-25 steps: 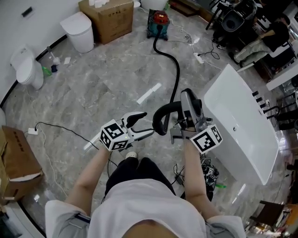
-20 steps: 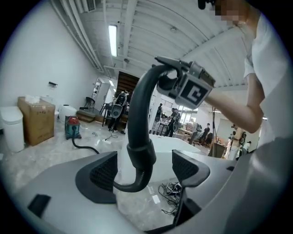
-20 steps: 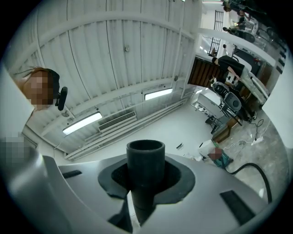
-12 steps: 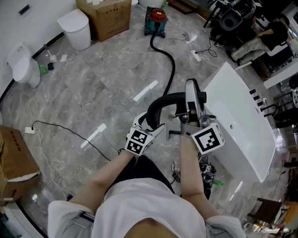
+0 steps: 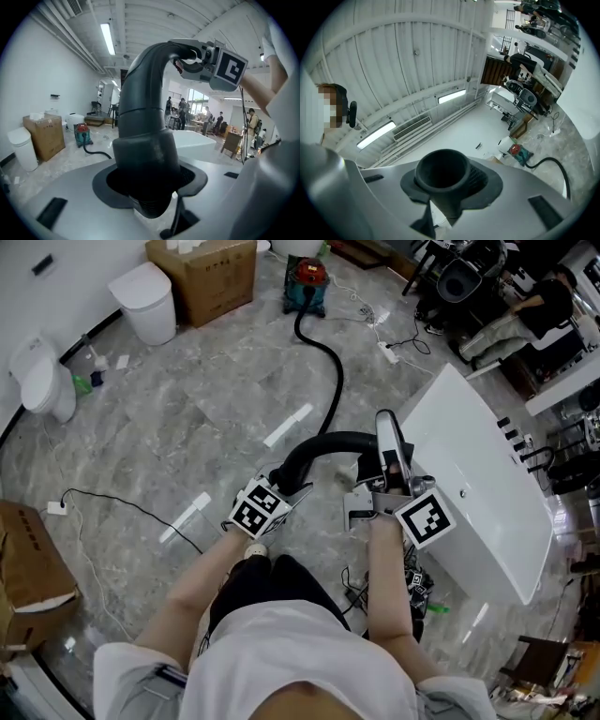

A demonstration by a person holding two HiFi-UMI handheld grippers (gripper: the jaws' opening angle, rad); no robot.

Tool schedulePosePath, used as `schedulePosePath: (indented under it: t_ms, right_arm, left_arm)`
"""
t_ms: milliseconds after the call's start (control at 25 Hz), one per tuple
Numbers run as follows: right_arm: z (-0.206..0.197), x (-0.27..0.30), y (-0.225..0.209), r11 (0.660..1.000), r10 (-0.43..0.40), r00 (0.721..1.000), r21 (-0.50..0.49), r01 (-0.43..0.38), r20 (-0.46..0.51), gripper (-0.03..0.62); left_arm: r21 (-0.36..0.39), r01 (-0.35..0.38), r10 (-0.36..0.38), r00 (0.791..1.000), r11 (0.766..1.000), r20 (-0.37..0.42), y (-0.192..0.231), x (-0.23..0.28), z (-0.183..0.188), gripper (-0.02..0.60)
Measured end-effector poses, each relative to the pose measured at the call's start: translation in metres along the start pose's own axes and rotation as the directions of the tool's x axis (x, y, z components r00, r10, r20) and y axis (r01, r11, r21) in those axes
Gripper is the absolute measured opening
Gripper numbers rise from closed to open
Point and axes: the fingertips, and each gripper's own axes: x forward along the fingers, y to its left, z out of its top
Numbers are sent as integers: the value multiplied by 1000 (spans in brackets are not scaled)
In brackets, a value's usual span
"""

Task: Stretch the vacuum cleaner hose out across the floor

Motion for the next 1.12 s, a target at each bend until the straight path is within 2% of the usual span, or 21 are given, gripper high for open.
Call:
schedulePosePath:
  t_ms: [80, 160, 320, 480, 600, 680, 800, 920, 1000, 1120]
  right_arm:
    - [-4, -1, -7, 999, 2, 1000, 34, -1, -19, 104]
    - [-11, -1, -8, 999, 12, 999, 51, -10, -47, 106]
    - [-19, 0, -4, 997, 46, 994, 60, -40, -95, 143]
    - [-10, -7, -12, 998, 25, 996, 52, -20, -83, 176]
    - [0, -16, -23, 1000, -8, 998, 6, 8, -65, 181]
    - [7, -22, -30, 999, -26, 998, -26, 25, -59, 181]
    - [10, -26, -36, 999, -37, 997, -28, 35, -65, 181]
    - [-6, -24, -35, 1000, -11, 990, -15, 9, -142, 181]
    - [-29, -24, -34, 999, 5, 966, -34, -14, -258, 181]
    - [-67, -24, -29, 994, 34, 904, -76, -74, -426, 181]
  left_arm:
    - [10, 30, -29, 998, 1000, -63, 5, -2, -8, 219]
    - [21, 28, -25, 993, 999, -116, 16, -5, -16, 219]
    - [39, -24, 30, 983, 999, -183, 43, -13, -26, 218]
    - [53, -78, 88, 971, 996, -224, 71, -24, -34, 218]
    - [157, -94, 138, 946, 983, -294, 88, -33, -50, 218]
    - [267, -58, 154, 923, 962, -352, 92, -38, -61, 218]
    - [415, 38, 165, 881, 909, -443, 91, -44, -73, 218]
    - [538, 117, 206, 840, 835, -502, 91, -45, -78, 218]
    - [620, 160, 237, 828, 768, -508, 86, -43, -70, 218]
    - [734, 221, 272, 830, 643, -488, 74, -36, -54, 218]
